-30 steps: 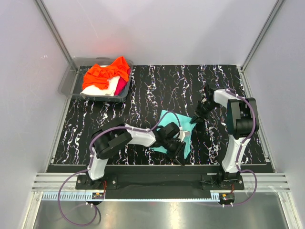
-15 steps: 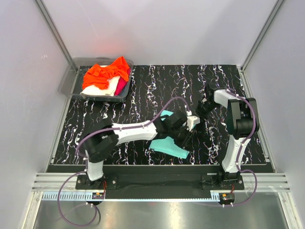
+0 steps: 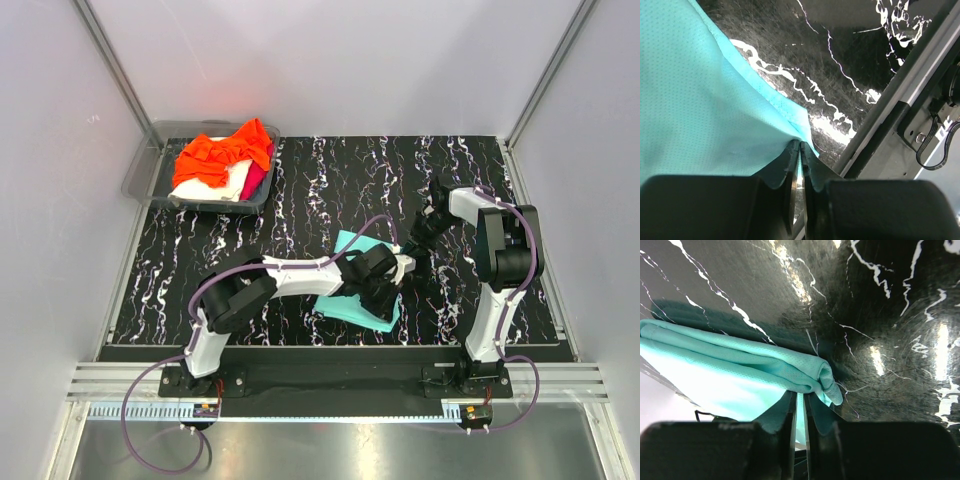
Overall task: Fold and stack the t-shirts
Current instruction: Fold the tshirt
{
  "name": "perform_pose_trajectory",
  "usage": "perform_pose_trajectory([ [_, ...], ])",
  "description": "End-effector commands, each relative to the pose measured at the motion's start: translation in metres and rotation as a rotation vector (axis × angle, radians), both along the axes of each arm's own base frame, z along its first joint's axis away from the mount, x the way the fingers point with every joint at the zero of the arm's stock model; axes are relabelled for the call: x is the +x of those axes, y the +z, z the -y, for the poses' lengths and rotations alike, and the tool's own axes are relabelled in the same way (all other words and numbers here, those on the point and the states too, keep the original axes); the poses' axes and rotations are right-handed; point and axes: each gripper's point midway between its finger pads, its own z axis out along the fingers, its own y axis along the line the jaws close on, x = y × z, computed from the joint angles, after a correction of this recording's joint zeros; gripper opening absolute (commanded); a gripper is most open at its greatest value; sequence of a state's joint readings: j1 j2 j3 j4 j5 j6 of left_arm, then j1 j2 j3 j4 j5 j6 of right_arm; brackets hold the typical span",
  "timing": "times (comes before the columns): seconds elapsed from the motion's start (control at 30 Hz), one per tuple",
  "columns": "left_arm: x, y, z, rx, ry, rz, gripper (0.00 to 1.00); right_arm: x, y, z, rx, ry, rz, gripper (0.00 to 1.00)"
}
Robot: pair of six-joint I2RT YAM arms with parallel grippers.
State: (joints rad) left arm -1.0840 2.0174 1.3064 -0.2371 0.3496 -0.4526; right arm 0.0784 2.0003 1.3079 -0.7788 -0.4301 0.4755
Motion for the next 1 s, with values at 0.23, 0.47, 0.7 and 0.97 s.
perform_pose_trajectory([
  [0.23,-0.008,-0.045,-0.018,0.061,0.053,-0.041,0.12,0.029,-0.002,0.012,-0.077,-0.051,0.051,0.16],
  [0.47,-0.024,-0.065,-0.034,0.088,0.077,-0.076,0.12,0.05,-0.014,0.013,-0.09,-0.043,0.052,0.16],
  [0.7,-0.019,-0.025,-0.021,0.052,0.028,-0.032,0.2,0.058,0.01,0.014,-0.091,-0.008,0.105,0.2],
  [0.97,0.014,0.108,0.002,-0.093,-0.009,0.128,0.4,0.058,0.103,0.031,-0.183,0.006,0.253,0.52],
])
